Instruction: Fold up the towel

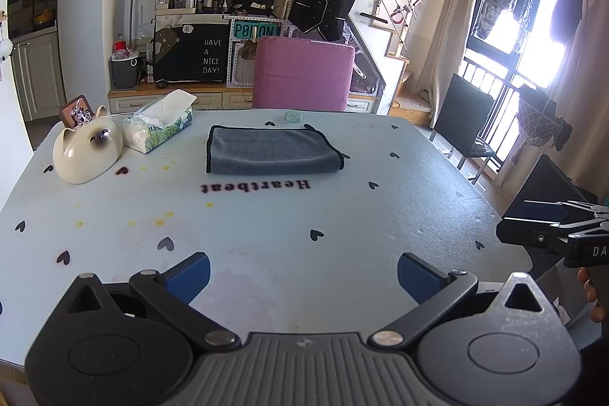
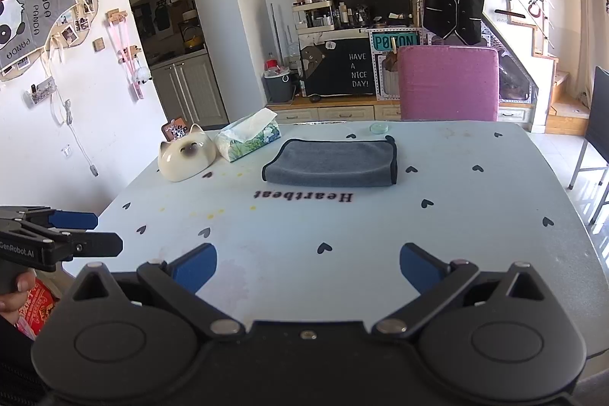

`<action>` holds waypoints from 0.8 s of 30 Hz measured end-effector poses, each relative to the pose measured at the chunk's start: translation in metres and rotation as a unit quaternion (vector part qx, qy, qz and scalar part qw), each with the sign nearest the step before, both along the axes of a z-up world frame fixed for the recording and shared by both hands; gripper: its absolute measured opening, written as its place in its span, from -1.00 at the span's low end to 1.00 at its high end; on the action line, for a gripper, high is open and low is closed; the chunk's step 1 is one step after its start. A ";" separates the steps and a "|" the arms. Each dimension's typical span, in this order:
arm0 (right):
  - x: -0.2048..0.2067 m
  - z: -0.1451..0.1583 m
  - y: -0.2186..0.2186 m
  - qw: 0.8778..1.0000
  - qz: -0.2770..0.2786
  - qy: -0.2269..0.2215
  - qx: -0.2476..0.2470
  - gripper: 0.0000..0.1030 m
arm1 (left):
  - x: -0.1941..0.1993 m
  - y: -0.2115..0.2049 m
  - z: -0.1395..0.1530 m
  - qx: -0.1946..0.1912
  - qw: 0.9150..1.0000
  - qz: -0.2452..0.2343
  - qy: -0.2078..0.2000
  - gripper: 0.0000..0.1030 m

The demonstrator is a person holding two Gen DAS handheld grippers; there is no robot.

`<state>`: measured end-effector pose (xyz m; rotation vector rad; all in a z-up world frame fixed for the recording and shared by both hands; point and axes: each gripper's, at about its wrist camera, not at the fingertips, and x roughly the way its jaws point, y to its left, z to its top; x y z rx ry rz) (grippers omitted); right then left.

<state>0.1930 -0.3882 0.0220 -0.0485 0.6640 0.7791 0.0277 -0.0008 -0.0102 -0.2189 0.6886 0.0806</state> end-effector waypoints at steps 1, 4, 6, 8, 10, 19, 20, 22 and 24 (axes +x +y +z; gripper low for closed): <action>0.000 0.000 0.000 1.000 0.000 0.000 0.000 0.99 | 0.000 0.000 0.000 0.000 1.000 0.000 0.000 1.00; 0.000 0.000 0.000 1.000 0.000 0.000 0.000 0.99 | 0.000 0.000 0.000 0.000 1.000 0.000 0.000 1.00; 0.000 0.000 0.000 1.000 0.000 0.000 0.000 0.99 | 0.000 0.000 0.000 0.000 1.000 0.000 0.000 1.00; 0.000 0.000 0.000 1.000 0.000 0.000 0.000 0.99 | 0.000 0.000 0.000 0.000 1.000 0.000 0.000 1.00; 0.000 0.000 0.000 1.000 0.001 0.000 0.000 0.99 | 0.000 0.000 0.000 0.000 1.000 0.000 0.000 1.00; 0.001 0.000 -0.001 1.000 0.000 0.001 0.001 0.99 | 0.000 0.000 0.000 0.000 1.000 -0.001 0.000 1.00; 0.001 0.001 -0.001 1.000 0.001 0.001 0.001 0.99 | 0.000 0.000 0.000 0.000 1.000 0.000 0.000 1.00; 0.001 0.000 -0.001 1.000 0.001 0.001 0.001 0.99 | 0.000 0.000 0.000 0.000 1.000 0.000 0.000 1.00; 0.001 0.000 -0.001 1.000 0.001 0.001 0.001 0.99 | 0.000 0.000 0.000 0.000 1.000 0.000 0.000 1.00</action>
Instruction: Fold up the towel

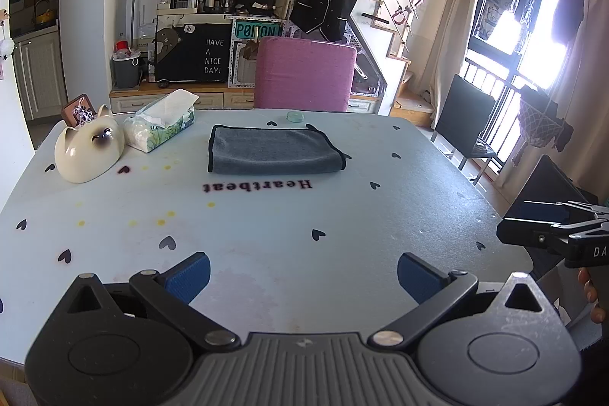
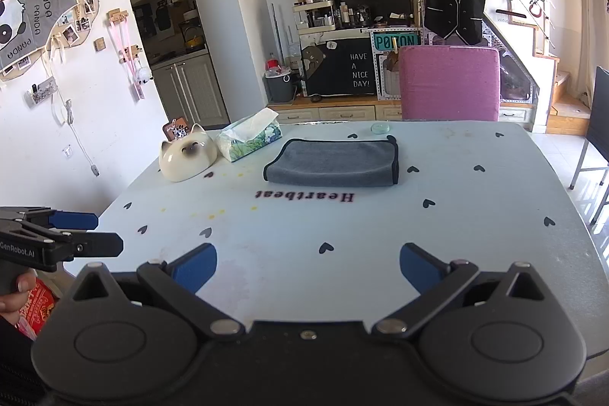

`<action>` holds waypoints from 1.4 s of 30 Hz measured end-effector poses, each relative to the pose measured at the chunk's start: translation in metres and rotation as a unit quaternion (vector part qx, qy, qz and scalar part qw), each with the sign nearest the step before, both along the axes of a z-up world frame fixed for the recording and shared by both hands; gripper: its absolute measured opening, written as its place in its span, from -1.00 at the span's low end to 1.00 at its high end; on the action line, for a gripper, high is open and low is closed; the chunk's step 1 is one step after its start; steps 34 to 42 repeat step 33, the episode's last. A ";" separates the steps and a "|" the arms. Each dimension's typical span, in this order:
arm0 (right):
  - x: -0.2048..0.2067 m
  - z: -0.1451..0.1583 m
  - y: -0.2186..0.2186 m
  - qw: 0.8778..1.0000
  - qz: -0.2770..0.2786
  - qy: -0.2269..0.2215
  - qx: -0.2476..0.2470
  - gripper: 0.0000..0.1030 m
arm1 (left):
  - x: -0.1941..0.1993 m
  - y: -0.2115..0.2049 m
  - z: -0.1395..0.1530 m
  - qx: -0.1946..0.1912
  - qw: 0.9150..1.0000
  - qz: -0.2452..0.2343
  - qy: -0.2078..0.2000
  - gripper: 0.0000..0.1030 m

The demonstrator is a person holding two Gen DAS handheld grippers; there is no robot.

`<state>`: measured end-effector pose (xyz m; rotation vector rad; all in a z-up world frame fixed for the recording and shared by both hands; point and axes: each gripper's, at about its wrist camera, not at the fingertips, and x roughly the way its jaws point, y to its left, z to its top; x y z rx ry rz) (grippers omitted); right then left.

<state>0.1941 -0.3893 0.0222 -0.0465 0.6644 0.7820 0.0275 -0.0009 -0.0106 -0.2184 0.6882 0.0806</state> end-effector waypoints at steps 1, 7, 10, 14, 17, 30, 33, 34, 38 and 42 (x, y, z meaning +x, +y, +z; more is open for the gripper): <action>0.000 0.001 0.000 1.000 0.000 0.000 0.000 0.99 | 0.000 0.000 0.000 0.000 1.000 0.000 0.000 1.00; 0.000 0.000 0.000 1.000 0.000 0.000 0.000 0.99 | 0.000 0.000 0.000 0.000 1.000 0.000 0.000 1.00; 0.000 0.000 0.000 1.000 0.000 0.000 0.000 0.99 | 0.000 0.000 0.000 0.000 1.000 0.000 0.000 1.00; 0.000 0.000 0.000 1.000 0.000 0.000 0.000 0.99 | -0.001 0.001 0.000 0.000 1.000 -0.001 -0.001 1.00; 0.000 0.000 0.000 1.000 0.000 0.000 0.000 0.99 | -0.001 0.001 0.000 0.000 1.000 -0.001 -0.001 1.00; 0.000 0.001 0.000 1.000 0.000 0.000 0.000 0.99 | -0.002 0.007 -0.001 0.000 1.000 0.003 0.000 1.00; 0.000 0.001 0.000 1.000 0.000 0.000 0.000 0.99 | -0.002 0.008 -0.001 -0.001 1.000 0.004 0.001 1.00; 0.000 0.001 0.000 1.000 0.000 0.000 0.000 0.99 | -0.002 0.008 -0.001 -0.001 1.000 0.004 0.001 1.00; 0.000 0.001 0.000 1.000 0.000 0.000 0.000 0.99 | -0.002 0.008 -0.001 -0.001 1.000 0.004 0.001 1.00; 0.000 0.001 0.000 1.000 0.000 0.000 0.000 0.99 | -0.002 0.008 -0.001 -0.001 1.000 0.004 0.001 1.00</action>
